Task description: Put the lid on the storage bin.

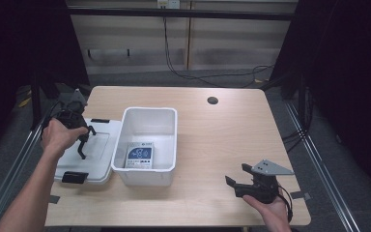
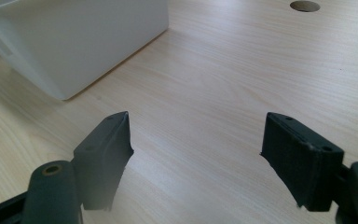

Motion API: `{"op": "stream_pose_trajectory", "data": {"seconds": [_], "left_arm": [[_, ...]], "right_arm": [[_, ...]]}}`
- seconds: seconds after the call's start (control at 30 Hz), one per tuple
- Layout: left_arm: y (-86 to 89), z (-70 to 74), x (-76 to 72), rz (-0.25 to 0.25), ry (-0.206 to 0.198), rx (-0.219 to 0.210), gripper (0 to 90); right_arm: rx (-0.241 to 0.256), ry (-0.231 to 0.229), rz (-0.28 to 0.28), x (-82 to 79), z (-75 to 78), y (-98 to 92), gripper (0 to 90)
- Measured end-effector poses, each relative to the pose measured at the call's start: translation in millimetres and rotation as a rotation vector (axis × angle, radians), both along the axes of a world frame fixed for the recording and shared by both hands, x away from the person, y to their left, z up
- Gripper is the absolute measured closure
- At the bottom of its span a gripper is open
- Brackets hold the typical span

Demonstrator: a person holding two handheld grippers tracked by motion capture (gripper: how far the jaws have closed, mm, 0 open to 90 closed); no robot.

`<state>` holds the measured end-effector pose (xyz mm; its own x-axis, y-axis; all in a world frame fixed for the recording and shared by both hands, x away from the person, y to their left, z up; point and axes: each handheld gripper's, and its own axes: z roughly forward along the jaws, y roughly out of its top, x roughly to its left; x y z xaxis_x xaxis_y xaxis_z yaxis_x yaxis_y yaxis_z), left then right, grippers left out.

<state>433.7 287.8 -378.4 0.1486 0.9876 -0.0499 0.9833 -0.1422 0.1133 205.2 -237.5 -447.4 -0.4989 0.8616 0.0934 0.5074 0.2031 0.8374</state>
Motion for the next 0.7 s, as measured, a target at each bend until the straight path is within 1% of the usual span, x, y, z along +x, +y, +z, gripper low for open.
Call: {"op": "stream_pose_trajectory", "data": {"seconds": [0.13,0.17,0.23,0.27,0.33,0.5,0.7], "left_arm": [[5.6,6.7,-2.4,0.010,-0.003,-0.015,85.0],[6.9,7.9,-3.1,0.011,-0.007,-0.013,85.0],[9.0,10.5,-4.3,0.008,-0.004,-0.017,85.0],[10.3,11.3,-4.6,-0.003,-0.007,-0.012,85.0],[11.8,13.5,-5.1,-0.004,-0.009,-0.007,85.0],[15.2,17.3,-6.8,-0.003,-0.010,-0.009,85.0],[16.4,23.9,-9.0,-0.015,-0.014,-0.013,85.0]], "right_arm": [[0.000,0.000,-0.001,0.1,-0.1,0.1,23.5],[-0.001,0.000,0.000,0.0,-0.1,0.1,23.5],[-0.001,0.000,-0.001,0.0,-0.2,0.0,23.5],[-0.001,0.000,-0.001,0.1,-0.2,-0.1,23.4],[-0.002,0.002,-0.002,0.3,-0.4,-0.4,23.5],[-0.002,0.001,-0.003,0.4,-0.5,-0.5,23.4],[-0.001,0.001,-0.003,0.5,-0.5,-0.5,23.3]]}}
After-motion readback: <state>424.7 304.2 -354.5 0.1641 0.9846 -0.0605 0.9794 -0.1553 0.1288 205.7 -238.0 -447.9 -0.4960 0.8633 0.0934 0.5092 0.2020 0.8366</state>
